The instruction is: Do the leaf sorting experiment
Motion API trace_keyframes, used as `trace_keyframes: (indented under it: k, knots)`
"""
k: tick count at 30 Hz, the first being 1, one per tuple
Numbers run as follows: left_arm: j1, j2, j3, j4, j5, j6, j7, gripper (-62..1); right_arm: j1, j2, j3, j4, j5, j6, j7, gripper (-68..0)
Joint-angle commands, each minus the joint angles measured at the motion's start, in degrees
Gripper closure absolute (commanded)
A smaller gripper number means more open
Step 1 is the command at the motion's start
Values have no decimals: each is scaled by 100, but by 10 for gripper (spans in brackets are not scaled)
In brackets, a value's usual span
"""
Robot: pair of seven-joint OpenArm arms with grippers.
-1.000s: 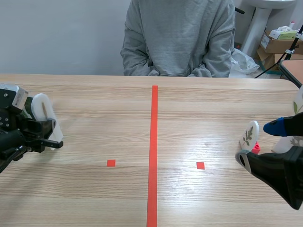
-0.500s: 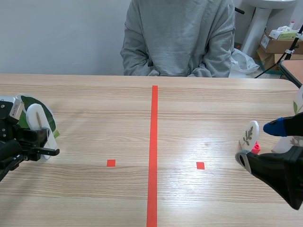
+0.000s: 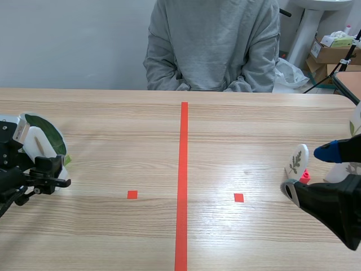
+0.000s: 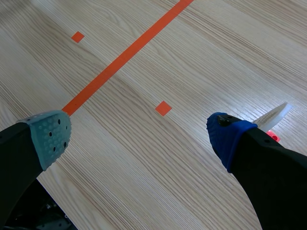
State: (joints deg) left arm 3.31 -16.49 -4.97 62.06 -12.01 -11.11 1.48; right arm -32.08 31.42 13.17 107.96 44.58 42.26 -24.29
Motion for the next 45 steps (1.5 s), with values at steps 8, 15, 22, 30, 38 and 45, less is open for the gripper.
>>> trace_keyframes:
  k: [8,15,22,30,38,45]
  knots:
    - [-15,-22,-42,55,-42,4,-83,-418,68,31,26,74,66,46,92,-578]
    - [151,-26,-42,514,-42,-11,-98,-418,68,31,26,74,66,46,92,-578]
    - [498,-170,-81,1469,-31,-7,-26,-418,68,31,26,74,63,46,90,-578]
    - [898,-448,-289,2564,-37,-15,179,-496,68,31,26,74,63,46,90,-578]
    - [1655,-870,-289,3622,-485,-455,374,-496,68,28,26,74,63,46,90,-578]
    - [2400,-992,-286,4413,-1051,-970,546,-496,68,28,26,74,63,46,90,-578]
